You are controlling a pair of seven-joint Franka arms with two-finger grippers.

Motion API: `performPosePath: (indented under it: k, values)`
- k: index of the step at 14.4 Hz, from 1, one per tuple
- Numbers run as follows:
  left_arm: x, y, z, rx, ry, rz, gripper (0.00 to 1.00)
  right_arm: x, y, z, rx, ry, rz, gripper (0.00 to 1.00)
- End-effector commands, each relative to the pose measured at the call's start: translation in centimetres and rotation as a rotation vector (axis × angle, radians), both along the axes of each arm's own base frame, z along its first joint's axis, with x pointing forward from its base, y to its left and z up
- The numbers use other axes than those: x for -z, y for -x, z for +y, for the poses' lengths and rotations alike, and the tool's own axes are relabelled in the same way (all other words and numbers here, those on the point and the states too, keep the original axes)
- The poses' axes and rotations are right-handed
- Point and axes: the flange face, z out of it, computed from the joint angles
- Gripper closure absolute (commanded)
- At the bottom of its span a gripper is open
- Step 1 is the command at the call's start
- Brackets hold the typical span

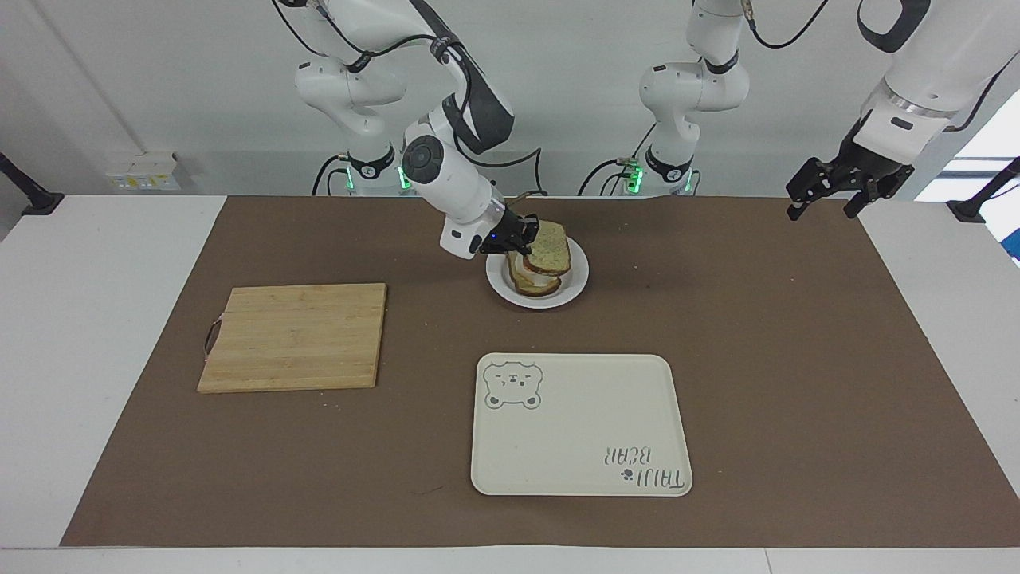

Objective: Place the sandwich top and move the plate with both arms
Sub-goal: 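Lower the bread onto the egg toast and open the right gripper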

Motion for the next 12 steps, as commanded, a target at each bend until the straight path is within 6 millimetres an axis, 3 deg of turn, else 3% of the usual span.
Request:
performPosePath:
  k: [1,8,12]
  values:
    - [-0.2,0.8,0.2,-0.008,-0.010,0.005,0.00,2.3,-0.2,0.2,0.007,-0.010,-0.004,1.00]
    - [-0.2,0.8,0.2,-0.008,-0.010,0.005,0.00,5.0,0.4,-0.2,0.005,0.005,0.004,1.00]
    - [-0.2,0.8,0.2,-0.008,-0.010,0.005,0.00,5.7,-0.4,-1.0,-0.003,-0.005,-0.031,1.00]
